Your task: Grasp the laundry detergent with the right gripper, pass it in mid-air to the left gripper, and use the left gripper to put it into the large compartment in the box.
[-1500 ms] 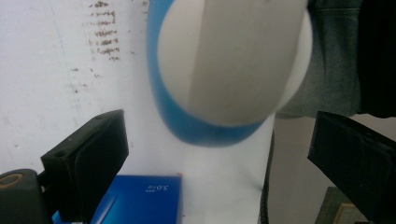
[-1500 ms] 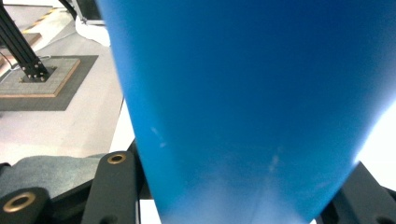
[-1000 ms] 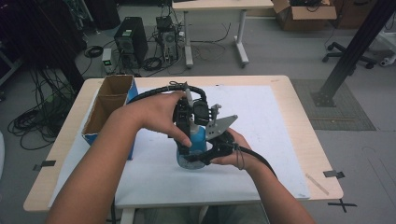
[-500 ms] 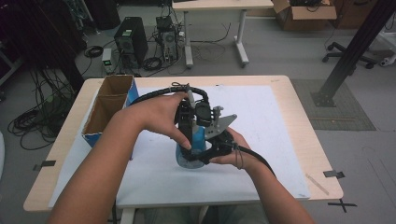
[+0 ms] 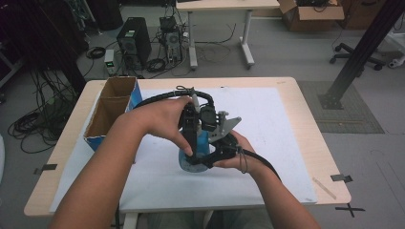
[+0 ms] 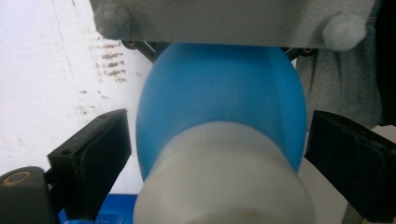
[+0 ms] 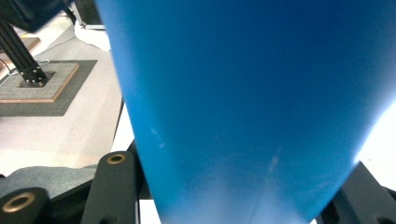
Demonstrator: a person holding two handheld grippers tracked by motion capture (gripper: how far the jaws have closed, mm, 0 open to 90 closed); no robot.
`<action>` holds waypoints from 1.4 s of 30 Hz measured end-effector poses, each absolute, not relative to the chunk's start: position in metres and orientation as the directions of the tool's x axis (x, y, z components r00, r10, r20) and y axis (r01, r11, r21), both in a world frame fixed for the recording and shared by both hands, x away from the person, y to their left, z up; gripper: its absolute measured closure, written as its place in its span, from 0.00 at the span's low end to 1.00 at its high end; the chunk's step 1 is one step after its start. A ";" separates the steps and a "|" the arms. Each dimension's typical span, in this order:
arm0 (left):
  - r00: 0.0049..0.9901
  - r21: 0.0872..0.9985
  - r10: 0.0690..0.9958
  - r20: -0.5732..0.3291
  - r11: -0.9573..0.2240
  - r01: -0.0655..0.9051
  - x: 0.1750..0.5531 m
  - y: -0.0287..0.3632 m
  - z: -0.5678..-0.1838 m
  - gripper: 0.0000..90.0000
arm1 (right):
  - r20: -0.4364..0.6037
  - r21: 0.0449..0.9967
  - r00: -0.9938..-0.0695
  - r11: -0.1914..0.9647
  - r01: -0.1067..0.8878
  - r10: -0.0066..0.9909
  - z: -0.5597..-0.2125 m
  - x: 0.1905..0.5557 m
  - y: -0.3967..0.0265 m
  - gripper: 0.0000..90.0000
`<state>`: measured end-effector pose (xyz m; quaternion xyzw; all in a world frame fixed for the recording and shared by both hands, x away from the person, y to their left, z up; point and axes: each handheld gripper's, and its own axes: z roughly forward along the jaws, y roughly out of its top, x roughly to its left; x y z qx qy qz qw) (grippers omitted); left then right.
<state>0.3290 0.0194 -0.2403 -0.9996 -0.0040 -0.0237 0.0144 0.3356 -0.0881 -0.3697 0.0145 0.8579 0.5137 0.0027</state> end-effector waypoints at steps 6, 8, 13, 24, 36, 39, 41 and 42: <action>0.998 -0.038 0.018 0.053 -0.999 0.020 0.329 0.020 -0.240 0.12 | 0.004 0.883 -1.000 0.468 0.017 0.030 -0.368 0.335 -0.089 0.51; 0.998 -0.031 0.017 0.052 -0.999 0.019 0.329 0.020 -0.240 0.14 | 0.007 0.884 -0.999 0.466 0.022 0.033 -0.368 0.334 -0.089 0.51; 0.998 -0.032 0.015 0.055 -0.999 0.016 0.328 0.020 -0.240 0.16 | 0.008 0.884 -0.999 0.466 0.023 0.035 -0.368 0.334 -0.089 0.51; 0.998 -0.028 0.016 0.057 -0.999 0.018 0.328 0.020 -0.237 0.23 | 0.000 0.886 -1.000 0.464 0.014 0.030 -0.368 0.334 -0.087 0.51; 0.999 -0.036 0.013 0.050 -0.999 0.015 0.328 0.019 -0.239 0.29 | 0.004 0.889 -0.999 0.458 0.020 0.036 -0.367 0.334 -0.088 0.51; 0.999 -0.046 0.012 0.047 -0.999 0.014 0.327 0.018 -0.241 0.32 | -0.005 0.890 -0.999 0.455 0.011 0.035 -0.367 0.334 -0.087 0.51; 0.999 -0.045 0.005 0.050 -0.999 0.007 0.327 0.017 -0.241 0.35 | -0.001 0.892 -0.999 0.453 0.015 0.036 -0.368 0.333 -0.087 0.51; 0.999 -0.045 0.005 0.050 -0.999 0.007 0.327 0.017 -0.241 0.36 | -0.001 0.892 -0.999 0.453 0.015 0.036 -0.368 0.333 -0.087 0.51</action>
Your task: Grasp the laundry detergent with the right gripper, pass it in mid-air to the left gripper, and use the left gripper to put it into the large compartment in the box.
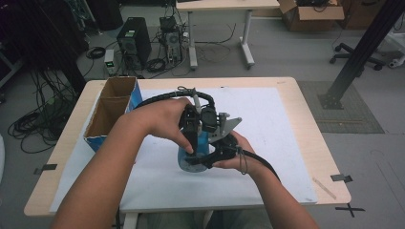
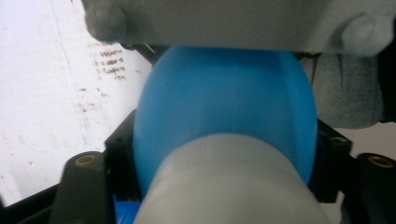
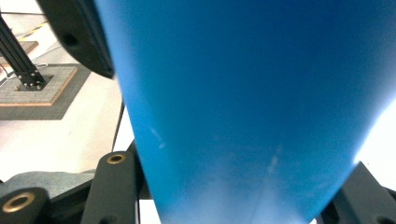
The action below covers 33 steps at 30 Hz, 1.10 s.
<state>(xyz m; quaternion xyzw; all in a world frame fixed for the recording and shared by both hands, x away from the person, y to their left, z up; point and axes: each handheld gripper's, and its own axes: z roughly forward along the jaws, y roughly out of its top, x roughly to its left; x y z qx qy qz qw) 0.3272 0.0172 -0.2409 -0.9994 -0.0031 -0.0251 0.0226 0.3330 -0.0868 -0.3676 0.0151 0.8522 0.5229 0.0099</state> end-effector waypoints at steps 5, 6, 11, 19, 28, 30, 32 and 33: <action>0.998 -0.044 0.007 0.056 -0.999 0.010 0.327 0.017 -0.240 0.40 | -0.014 0.890 -0.999 0.455 0.003 0.035 -0.367 0.333 -0.087 0.51; 0.998 -0.047 0.004 0.059 -0.999 0.007 0.327 0.017 -0.239 0.40 | -0.014 0.890 -0.999 0.455 0.003 0.035 -0.367 0.333 -0.087 0.51; 0.998 -0.039 0.006 0.060 -0.999 0.008 0.326 0.018 -0.237 0.42 | -0.013 0.893 -0.999 0.450 0.003 0.032 -0.366 0.332 -0.086 0.51; 0.997 -0.062 -0.006 0.075 -0.998 -0.002 0.323 0.017 -0.233 0.43 | -0.033 0.896 -0.999 0.444 -0.012 0.039 -0.363 0.330 -0.085 0.50; 0.996 -0.076 -0.014 0.083 -0.997 -0.008 0.322 0.014 -0.230 0.43 | -0.044 0.902 -0.998 0.431 -0.017 0.052 -0.362 0.329 -0.086 0.49; 0.996 -0.067 -0.014 0.086 -0.998 -0.009 0.322 0.015 -0.230 0.43 | -0.047 0.902 -0.997 0.431 -0.019 0.055 -0.362 0.329 -0.086 0.49; 0.996 -0.072 -0.020 0.087 -0.997 -0.014 0.321 0.015 -0.230 0.43 | -0.042 0.905 -0.997 0.425 -0.013 0.060 -0.362 0.329 -0.087 0.49; 0.996 -0.071 -0.020 0.086 -0.997 -0.014 0.321 0.015 -0.229 0.43 | -0.037 0.907 -0.998 0.421 -0.009 0.060 -0.362 0.329 -0.087 0.48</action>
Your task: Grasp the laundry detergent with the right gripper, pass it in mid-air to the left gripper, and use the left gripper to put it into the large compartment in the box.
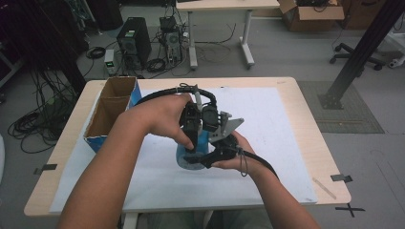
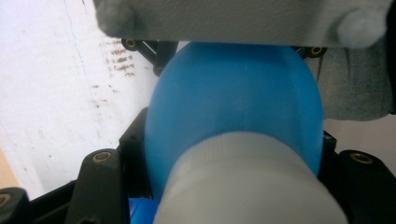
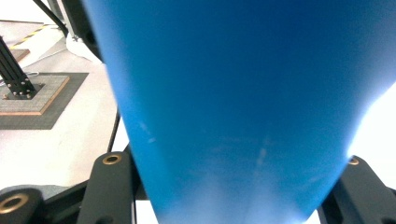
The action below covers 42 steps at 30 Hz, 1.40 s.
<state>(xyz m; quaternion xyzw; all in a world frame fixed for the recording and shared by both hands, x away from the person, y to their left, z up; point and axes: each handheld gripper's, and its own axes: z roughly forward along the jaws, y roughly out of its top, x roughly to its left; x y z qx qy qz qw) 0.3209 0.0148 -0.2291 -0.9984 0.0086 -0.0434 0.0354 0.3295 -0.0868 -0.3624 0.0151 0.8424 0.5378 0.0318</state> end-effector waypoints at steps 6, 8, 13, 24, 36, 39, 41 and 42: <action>0.996 -0.066 -0.027 0.082 -0.998 -0.022 0.321 0.014 -0.227 0.43 | -0.016 0.910 -0.997 0.414 0.015 0.070 -0.364 0.331 -0.089 0.38; 0.997 -0.059 -0.023 0.079 -0.998 -0.018 0.321 0.014 -0.226 0.43 | -0.005 0.918 -0.997 0.395 0.029 0.083 -0.364 0.332 -0.090 0.36; 0.997 -0.072 -0.020 0.080 -0.997 -0.014 0.323 0.013 -0.226 0.43 | 0.009 0.925 -0.994 0.377 0.049 0.107 -0.366 0.332 -0.094 0.28; 0.996 -0.077 -0.010 0.085 -0.997 -0.004 0.325 0.013 -0.225 0.43 | 0.024 0.939 -0.993 0.339 0.062 0.115 -0.367 0.331 -0.096 0.20; 0.996 -0.082 -0.008 0.084 -0.997 -0.001 0.328 0.014 -0.223 0.43 | 0.055 0.941 -0.990 0.325 0.096 0.132 -0.367 0.330 -0.101 0.03; 0.997 -0.091 -0.004 0.081 -0.996 0.003 0.329 0.014 -0.222 0.43 | 0.066 0.943 -0.991 0.316 0.101 0.117 -0.366 0.330 -0.101 0.00; 0.997 -0.085 0.002 0.083 -0.996 0.009 0.329 0.015 -0.223 0.43 | 0.078 0.942 -0.992 0.319 0.105 0.097 -0.366 0.330 -0.101 0.00; 0.997 -0.090 0.003 0.079 -0.996 0.010 0.329 0.015 -0.223 0.43 | 0.083 0.941 -0.993 0.322 0.108 0.089 -0.366 0.330 -0.101 0.00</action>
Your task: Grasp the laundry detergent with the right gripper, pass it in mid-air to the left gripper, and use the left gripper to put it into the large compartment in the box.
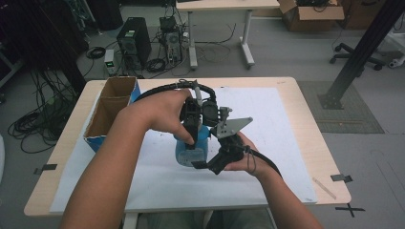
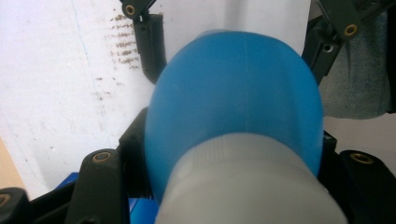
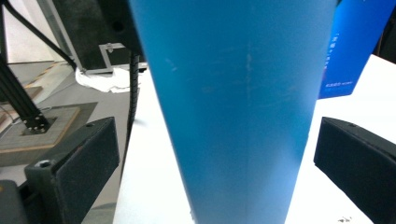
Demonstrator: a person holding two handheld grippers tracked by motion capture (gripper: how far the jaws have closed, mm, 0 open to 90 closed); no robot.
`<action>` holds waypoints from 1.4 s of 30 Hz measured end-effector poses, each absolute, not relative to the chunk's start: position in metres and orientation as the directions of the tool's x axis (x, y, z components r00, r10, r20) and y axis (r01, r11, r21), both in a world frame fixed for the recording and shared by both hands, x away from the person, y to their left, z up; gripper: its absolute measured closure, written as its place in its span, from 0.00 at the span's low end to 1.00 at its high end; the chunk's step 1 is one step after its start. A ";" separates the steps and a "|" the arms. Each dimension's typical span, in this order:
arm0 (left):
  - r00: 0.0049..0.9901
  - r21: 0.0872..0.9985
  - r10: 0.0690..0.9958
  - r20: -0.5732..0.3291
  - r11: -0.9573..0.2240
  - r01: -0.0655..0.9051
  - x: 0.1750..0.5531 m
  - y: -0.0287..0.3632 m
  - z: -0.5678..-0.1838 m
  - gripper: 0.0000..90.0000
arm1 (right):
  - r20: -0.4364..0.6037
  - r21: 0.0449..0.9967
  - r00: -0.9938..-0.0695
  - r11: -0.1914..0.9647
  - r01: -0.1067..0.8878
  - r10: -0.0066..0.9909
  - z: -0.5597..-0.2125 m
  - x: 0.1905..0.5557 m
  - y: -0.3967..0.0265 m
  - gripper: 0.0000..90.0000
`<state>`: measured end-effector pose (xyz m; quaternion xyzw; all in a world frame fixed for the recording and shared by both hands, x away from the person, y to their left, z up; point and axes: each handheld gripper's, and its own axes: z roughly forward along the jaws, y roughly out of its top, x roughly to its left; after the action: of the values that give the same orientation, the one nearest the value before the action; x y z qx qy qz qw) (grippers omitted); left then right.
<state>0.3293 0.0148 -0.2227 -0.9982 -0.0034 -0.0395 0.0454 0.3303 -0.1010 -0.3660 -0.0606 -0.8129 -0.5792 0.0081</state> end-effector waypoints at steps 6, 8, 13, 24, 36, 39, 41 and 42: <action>0.997 -0.089 0.012 0.074 -0.996 0.019 0.330 0.016 -0.222 0.43 | 0.086 0.939 -0.990 0.322 0.118 0.111 -0.366 0.332 -0.107 0.00; 0.997 -0.085 0.018 0.075 -0.996 0.025 0.331 0.017 -0.221 0.43 | 0.086 0.941 -0.990 0.317 0.118 0.112 -0.365 0.333 -0.111 0.00; 0.997 -0.081 0.035 0.073 -0.996 0.041 0.334 0.021 -0.218 0.43 | 0.073 0.942 -0.989 0.317 0.111 0.130 -0.361 0.335 -0.128 0.00; 0.986 -0.103 0.131 0.103 -0.985 0.141 0.339 0.035 -0.209 0.43 | 0.036 0.939 -0.980 0.330 0.099 0.194 -0.348 0.339 -0.161 0.00; 0.906 -0.043 0.392 0.159 -0.914 0.403 0.347 0.049 -0.189 0.43 | -0.003 0.916 -0.970 0.391 0.094 0.242 -0.335 0.341 -0.189 0.00; 0.872 -0.027 0.457 0.175 -0.883 0.468 0.351 0.056 -0.185 0.43 | -0.011 0.910 -0.968 0.404 0.094 0.250 -0.331 0.341 -0.194 0.00; 0.852 -0.020 0.495 0.173 -0.863 0.505 0.352 0.060 -0.183 0.43 | -0.016 0.901 -0.967 0.422 0.097 0.256 -0.328 0.340 -0.200 0.00; 0.834 -0.015 0.524 0.171 -0.845 0.534 0.353 0.062 -0.182 0.43 | -0.016 0.901 -0.967 0.422 0.097 0.256 -0.328 0.340 -0.200 0.00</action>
<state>0.3532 0.0623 -0.1815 -0.9571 -0.2765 -0.0805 0.0308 0.3404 -0.1995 -0.3284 -0.1050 -0.8399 -0.5270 -0.0754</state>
